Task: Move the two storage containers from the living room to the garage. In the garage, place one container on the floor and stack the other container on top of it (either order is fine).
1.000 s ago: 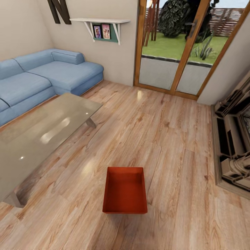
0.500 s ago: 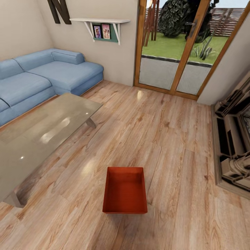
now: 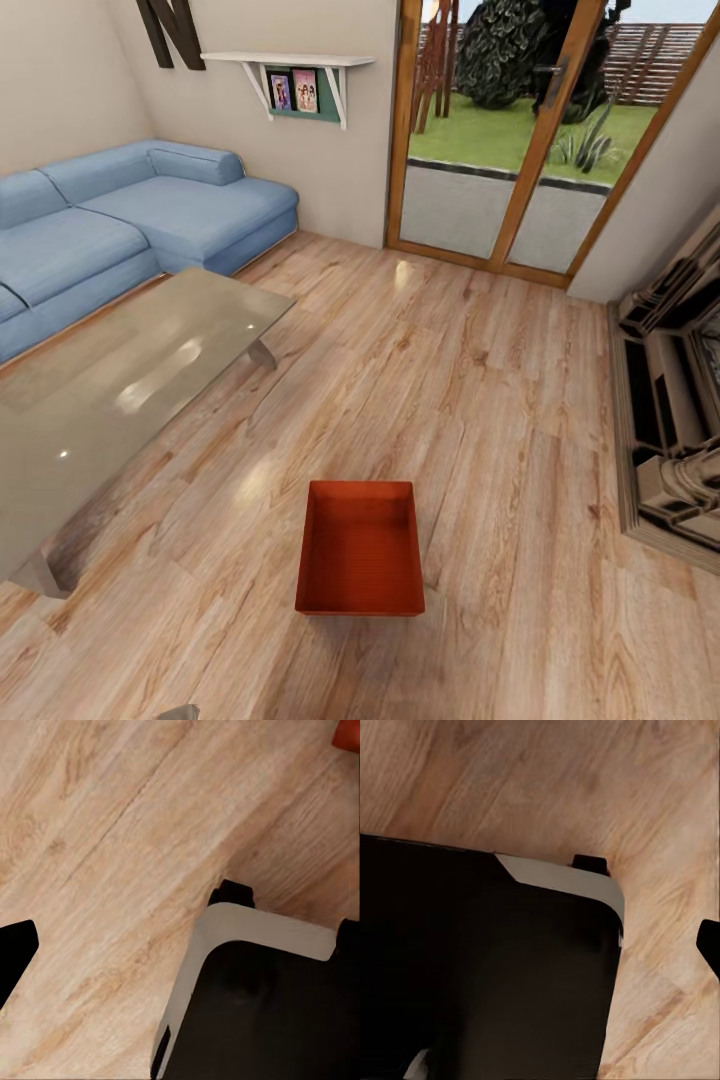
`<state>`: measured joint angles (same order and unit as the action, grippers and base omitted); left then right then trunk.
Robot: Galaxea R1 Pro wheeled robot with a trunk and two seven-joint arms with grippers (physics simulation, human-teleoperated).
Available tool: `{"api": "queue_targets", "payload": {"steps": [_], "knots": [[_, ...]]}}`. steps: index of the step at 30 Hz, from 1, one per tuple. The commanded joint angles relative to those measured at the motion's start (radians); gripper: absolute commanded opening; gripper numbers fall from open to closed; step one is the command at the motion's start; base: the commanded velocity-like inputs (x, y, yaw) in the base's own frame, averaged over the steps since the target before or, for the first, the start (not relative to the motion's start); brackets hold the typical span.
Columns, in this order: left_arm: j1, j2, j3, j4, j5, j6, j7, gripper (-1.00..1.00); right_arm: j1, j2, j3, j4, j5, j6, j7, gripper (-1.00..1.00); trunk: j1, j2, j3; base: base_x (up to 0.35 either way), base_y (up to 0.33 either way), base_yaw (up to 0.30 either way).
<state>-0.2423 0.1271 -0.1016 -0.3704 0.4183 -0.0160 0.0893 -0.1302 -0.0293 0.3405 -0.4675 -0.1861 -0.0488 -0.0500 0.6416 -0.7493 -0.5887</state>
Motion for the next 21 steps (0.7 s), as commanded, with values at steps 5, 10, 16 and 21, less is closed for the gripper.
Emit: {"api": "queue_targets", "payload": {"steps": [5, 10, 16, 21], "knots": [[0.0, 0.065, -0.007, -0.33, 0.007, 0.243, 0.01, 1.0, -0.046, -0.001, -0.006, -0.18, -0.013, 0.175, -0.045, 1.0, 0.0, -0.001, -0.001, 0.0, 0.0, 0.0], [-0.003, 0.07, -0.006, -0.567, 0.003, 0.428, 0.051, 1.0, -0.135, 0.005, -0.064, -0.318, -0.014, 0.292, -0.085, 1.0, 0.0, -0.001, -0.001, 0.0, 0.0, 0.0], [-0.044, 0.033, -0.007, -0.579, 0.009, 0.477, 0.109, 1.0, -0.309, 0.049, -0.09, -0.266, -0.016, 0.27, -0.129, 1.0, 0.0, -0.001, -0.001, 0.0, 0.0, 0.0], [-0.363, -0.171, -0.019, -0.031, -0.092, 0.269, 0.125, 1.0, -0.568, 0.178, -0.111, 0.298, -0.012, -0.167, -0.136, 1.0, 0.0, -0.001, -0.001, 0.0, 0.0, 0.0]]}}
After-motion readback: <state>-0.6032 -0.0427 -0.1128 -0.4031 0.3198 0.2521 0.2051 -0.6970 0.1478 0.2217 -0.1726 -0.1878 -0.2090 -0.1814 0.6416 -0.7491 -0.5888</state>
